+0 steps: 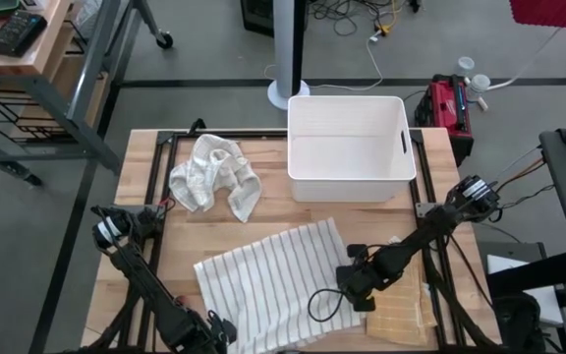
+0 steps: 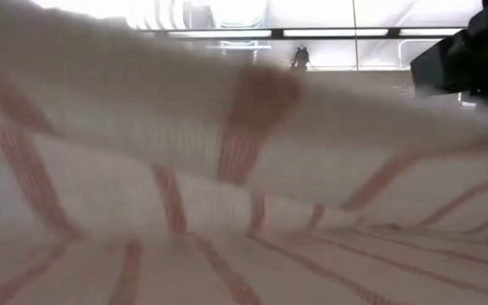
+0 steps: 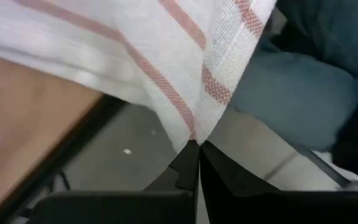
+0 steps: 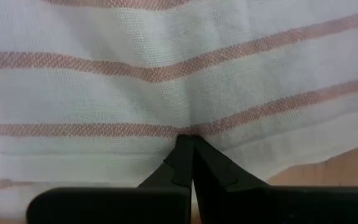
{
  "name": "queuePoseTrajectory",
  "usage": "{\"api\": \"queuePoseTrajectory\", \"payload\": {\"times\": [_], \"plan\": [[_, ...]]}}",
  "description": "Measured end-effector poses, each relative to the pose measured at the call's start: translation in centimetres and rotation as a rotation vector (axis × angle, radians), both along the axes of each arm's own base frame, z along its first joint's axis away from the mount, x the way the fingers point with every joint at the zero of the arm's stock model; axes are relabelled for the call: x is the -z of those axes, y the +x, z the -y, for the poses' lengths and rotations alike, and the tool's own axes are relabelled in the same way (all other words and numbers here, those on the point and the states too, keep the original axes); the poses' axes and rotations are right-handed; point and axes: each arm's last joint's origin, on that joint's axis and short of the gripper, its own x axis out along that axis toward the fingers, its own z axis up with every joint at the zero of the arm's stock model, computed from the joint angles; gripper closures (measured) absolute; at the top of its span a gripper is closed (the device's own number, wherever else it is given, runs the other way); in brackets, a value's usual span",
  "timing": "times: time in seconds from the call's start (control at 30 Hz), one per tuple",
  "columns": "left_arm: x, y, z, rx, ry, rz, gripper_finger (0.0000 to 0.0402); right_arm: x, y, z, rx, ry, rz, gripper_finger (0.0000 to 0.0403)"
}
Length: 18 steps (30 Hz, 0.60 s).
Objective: Fold towel
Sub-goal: Fold the white striped towel
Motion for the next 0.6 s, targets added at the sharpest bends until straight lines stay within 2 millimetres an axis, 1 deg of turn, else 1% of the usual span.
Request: {"api": "queuePoseTrajectory", "payload": {"times": [0.1,0.2,0.27,0.4,0.47,0.6], "plan": [[0.1,-0.1,-0.5,0.007,0.079,0.033,0.0401,-1.1,0.0,0.2,0.009,-0.048,0.056,0.0403],[0.3,-0.2,-0.8,0.011,0.132,0.054,0.0400,-3.6,0.5,0.1,0.017,-0.012,0.170,0.0403],[0.2,-0.1,-0.8,0.013,0.142,0.069,0.0400,-4.7,0.6,0.0,0.010,0.005,0.223,0.0403],[0.2,0.1,-0.9,0.006,0.154,0.083,0.0400,-5.8,2.2,-1.0,-0.034,0.098,0.421,0.0403],[0.2,0.1,-1.0,-0.004,0.168,0.101,0.0398,-5.6,3.6,-1.6,-0.056,0.128,0.515,0.0403],[0.2,0.3,-1.1,-0.031,0.200,0.150,0.0396,-3.1,5.8,-1.8,-0.057,0.131,0.559,0.0403]]}}
